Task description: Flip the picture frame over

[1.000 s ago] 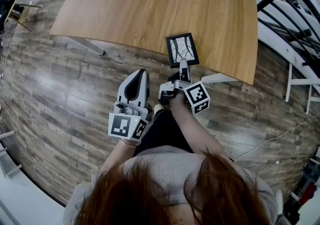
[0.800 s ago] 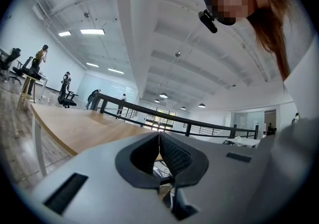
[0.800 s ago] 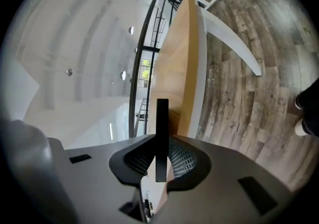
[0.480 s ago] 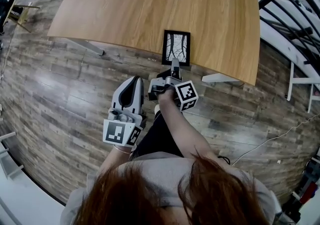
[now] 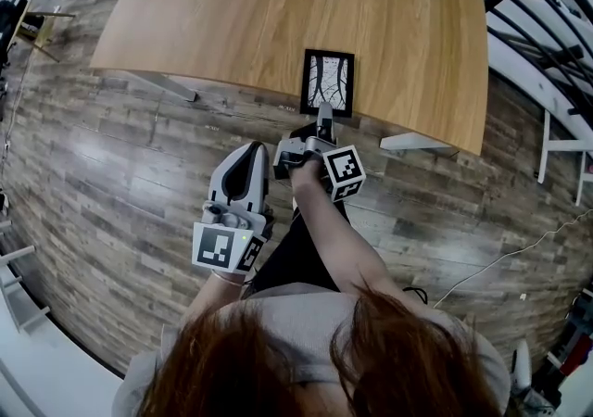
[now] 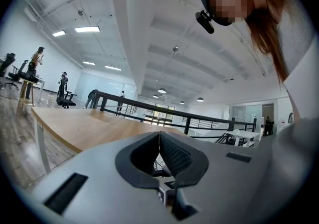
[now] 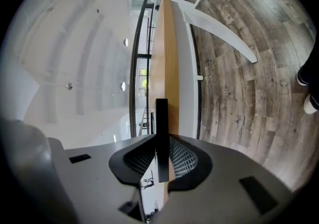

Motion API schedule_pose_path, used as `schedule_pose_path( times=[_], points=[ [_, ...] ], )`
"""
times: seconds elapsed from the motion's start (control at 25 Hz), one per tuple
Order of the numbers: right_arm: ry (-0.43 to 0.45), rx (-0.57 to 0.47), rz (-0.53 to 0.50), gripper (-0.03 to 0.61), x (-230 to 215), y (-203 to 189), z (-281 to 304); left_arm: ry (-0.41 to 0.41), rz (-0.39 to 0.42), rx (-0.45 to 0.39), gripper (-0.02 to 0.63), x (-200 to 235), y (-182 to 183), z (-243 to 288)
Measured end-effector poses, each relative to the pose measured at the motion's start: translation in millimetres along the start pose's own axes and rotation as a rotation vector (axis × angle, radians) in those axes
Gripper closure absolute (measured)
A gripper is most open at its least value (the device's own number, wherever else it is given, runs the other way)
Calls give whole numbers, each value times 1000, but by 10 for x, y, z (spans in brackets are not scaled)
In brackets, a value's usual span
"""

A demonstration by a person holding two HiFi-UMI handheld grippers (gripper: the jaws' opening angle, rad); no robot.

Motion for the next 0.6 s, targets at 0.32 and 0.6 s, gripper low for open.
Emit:
schedule_pose_path(
  times=[0.32, 0.6],
  points=[
    [63, 45, -74, 486, 60, -7, 43, -9, 7, 9, 606, 44, 7, -18],
    [127, 128, -104, 365, 117, -41, 92, -12, 2, 18, 606, 40, -36, -4]
  ],
)
Point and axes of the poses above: the fingertips, and each gripper's own axes: z forward along the fingers, x to its left, y out of its top, the point moved 8 cm from there along -z, backward along the fingers, and after that the axes turned 2 degrees about -z, right-handed, at the moved point
